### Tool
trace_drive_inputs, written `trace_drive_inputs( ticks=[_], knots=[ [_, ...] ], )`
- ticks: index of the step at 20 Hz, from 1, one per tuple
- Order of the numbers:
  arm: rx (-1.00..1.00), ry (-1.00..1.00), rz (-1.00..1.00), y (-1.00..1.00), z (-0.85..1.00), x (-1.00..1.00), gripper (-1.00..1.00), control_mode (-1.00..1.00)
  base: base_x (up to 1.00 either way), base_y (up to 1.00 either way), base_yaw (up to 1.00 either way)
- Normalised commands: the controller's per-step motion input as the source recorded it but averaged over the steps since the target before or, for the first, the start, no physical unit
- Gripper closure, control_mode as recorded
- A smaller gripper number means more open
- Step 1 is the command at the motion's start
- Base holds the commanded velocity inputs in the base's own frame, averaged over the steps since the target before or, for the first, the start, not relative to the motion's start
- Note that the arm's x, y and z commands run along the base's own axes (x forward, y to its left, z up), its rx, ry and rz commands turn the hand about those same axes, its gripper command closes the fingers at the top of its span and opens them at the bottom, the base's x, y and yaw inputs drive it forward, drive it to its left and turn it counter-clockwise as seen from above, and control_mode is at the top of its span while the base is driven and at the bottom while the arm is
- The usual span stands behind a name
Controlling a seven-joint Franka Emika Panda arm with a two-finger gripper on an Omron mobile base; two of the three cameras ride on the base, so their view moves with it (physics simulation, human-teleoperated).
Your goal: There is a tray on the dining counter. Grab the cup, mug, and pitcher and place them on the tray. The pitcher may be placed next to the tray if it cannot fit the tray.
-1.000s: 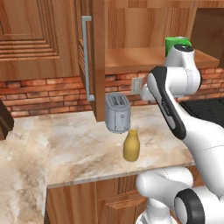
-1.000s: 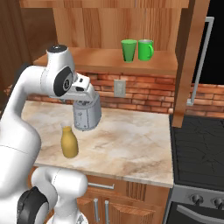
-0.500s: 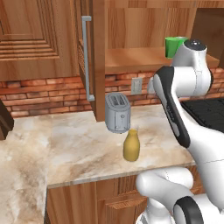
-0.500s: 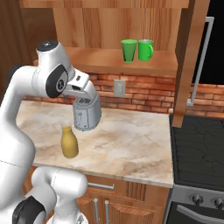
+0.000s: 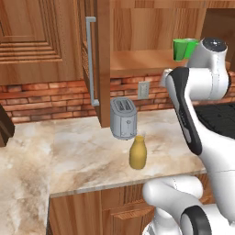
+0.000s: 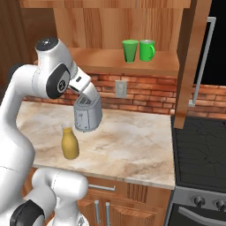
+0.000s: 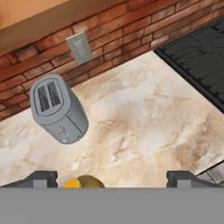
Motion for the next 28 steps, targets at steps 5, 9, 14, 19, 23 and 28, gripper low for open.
trace_drive_inputs(
  ticks=[5,9,14,19,23,28],
  knots=[
    [0.2,-0.09,-0.21,-0.21,0.14,0.0,-1.0,-1.0,0.0,0.0,0.0],
    [0.17,-0.07,-0.24,-0.04,0.19,0.0,-1.0,-1.0,0.0,0.0,0.0],
    [0.17,-0.07,-0.2,-0.13,0.17,0.0,-1.0,-1.0,0.0,0.0,0.0],
    [0.16,-0.09,-0.12,-0.19,0.17,0.0,-1.0,-1.0,0.0,0.0,0.0],
    [0.15,-0.07,-0.02,-0.32,0.2,0.12,-1.0,-1.0,0.0,0.0,0.0],
    [0.14,-0.06,0.0,-0.32,0.24,0.27,-1.0,-1.0,0.0,0.0,0.0]
  ],
)
